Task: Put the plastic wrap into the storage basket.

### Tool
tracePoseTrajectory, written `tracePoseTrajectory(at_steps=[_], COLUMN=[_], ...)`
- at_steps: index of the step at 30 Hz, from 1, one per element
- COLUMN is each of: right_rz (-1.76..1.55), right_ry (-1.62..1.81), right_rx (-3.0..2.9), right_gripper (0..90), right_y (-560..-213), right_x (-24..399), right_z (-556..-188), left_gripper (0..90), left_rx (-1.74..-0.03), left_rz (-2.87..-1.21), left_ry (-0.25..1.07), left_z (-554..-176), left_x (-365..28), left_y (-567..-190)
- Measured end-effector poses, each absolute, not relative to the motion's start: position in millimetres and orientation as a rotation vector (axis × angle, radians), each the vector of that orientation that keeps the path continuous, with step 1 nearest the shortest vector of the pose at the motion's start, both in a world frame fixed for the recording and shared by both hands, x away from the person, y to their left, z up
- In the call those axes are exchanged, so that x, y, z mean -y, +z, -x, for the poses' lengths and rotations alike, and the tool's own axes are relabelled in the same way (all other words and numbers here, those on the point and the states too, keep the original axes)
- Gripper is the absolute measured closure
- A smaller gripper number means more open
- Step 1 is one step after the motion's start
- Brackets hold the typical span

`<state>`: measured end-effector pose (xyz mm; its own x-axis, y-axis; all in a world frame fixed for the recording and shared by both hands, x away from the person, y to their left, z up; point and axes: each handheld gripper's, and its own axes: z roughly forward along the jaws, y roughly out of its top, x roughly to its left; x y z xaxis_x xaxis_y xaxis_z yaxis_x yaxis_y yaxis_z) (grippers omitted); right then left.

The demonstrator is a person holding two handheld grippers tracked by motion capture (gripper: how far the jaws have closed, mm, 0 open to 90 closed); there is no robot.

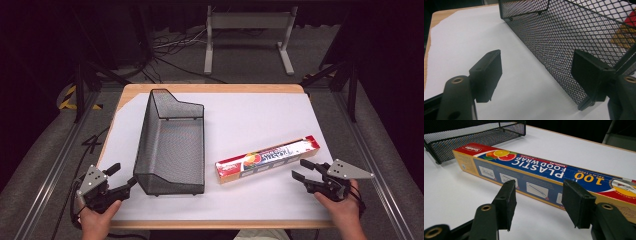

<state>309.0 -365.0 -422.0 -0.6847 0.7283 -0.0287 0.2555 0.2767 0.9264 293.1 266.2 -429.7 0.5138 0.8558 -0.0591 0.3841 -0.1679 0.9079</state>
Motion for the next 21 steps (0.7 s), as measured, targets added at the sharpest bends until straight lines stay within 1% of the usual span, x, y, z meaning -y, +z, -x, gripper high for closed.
tracePoseTrajectory(at_steps=[6, 11, 13, 21], right_rz=[-0.878, -0.872, -0.856, -0.754], right_ry=[1.396, 1.406, 1.411, 1.427], right_rx=[-2.111, -2.131, -2.147, -2.213], right_gripper=[44.8, 45.6, 47.0, 47.5], right_y=[-420.0, -415.7, -412.4, -400.0], right_x=[363.2, 358.9, 354.6, 327.5], right_z=[-308.9, -309.7, -310.0, -311.6], left_gripper=[25.7, 25.7, 25.7, 25.7], left_rx=[-1.047, -1.050, -1.050, -1.054], left_rz=[-1.761, -1.762, -1.761, -1.763], left_ry=[0.589, 0.591, 0.591, 0.589], left_z=[-294.0, -294.6, -294.9, -293.6], left_x=[-265.7, -265.5, -266.0, -266.2], left_y=[-429.9, -430.4, -429.8, -430.6])
